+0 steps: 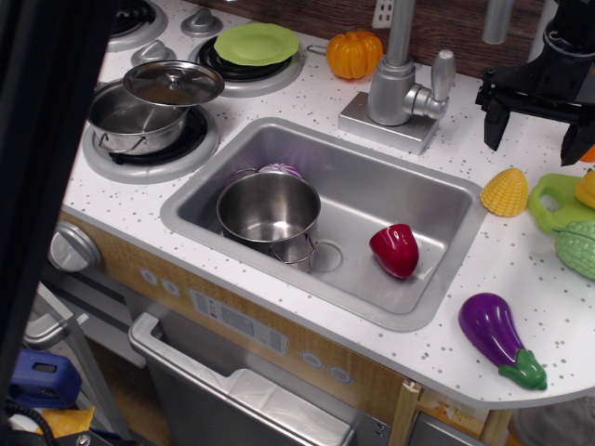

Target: Put corn in pot which is in sink

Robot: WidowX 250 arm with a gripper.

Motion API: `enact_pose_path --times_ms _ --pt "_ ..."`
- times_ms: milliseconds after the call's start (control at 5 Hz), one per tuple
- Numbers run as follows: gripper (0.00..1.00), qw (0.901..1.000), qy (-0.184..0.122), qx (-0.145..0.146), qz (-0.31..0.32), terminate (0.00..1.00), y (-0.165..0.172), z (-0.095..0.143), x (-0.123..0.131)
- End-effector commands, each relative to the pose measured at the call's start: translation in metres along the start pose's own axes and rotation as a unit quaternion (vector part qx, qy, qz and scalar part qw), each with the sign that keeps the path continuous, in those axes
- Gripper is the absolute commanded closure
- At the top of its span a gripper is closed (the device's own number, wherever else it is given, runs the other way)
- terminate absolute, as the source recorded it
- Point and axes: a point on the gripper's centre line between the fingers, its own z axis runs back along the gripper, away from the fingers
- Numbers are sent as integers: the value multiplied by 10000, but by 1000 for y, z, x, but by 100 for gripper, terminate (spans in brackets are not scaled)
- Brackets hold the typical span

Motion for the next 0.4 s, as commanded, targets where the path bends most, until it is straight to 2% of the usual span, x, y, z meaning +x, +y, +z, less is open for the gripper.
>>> enact_pose_path --times_ms 0,200 --pt "0 10000 0 0 0 0 0 0 0" --pt "0 9999 -69 -64 -126 0 2 -2 0"
